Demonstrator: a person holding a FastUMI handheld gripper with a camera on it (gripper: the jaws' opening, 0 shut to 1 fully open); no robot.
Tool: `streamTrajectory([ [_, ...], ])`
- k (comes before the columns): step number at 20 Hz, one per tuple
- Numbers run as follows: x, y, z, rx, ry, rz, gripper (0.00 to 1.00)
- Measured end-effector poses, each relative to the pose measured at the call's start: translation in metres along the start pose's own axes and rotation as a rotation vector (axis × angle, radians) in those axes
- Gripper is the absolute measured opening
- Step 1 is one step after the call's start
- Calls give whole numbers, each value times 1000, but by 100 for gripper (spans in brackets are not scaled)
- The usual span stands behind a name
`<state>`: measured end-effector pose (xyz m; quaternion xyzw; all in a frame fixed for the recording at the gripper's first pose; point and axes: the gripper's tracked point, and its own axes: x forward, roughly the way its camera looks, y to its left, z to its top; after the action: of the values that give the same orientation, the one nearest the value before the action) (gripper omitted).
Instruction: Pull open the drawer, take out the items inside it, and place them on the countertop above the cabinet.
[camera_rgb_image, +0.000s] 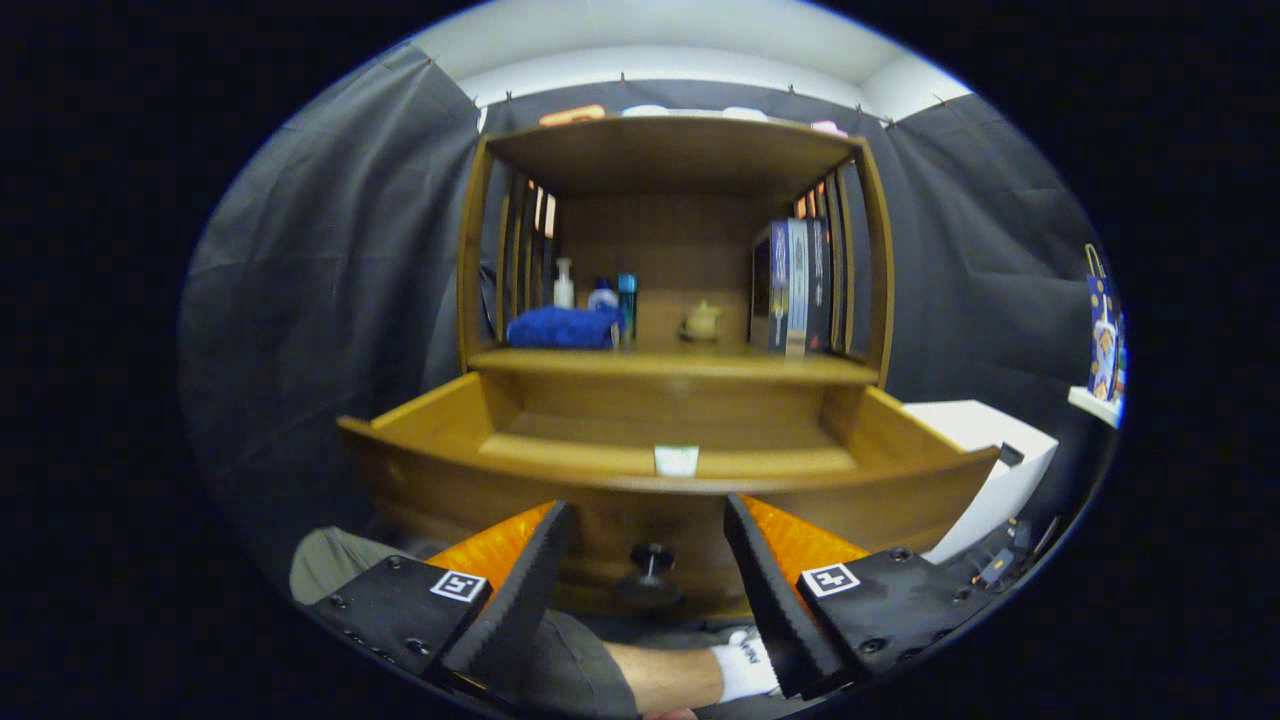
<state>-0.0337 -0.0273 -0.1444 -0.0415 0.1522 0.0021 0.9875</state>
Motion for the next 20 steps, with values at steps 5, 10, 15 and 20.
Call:
streamTrajectory([
  [5,73,-9,108,-6,24,57,100],
  [10,161,-21,27,36,418,39,99],
  [15,170,-19,-71,69,750,5,100],
  [20,159,-19,-111,125,921,-2,92],
])
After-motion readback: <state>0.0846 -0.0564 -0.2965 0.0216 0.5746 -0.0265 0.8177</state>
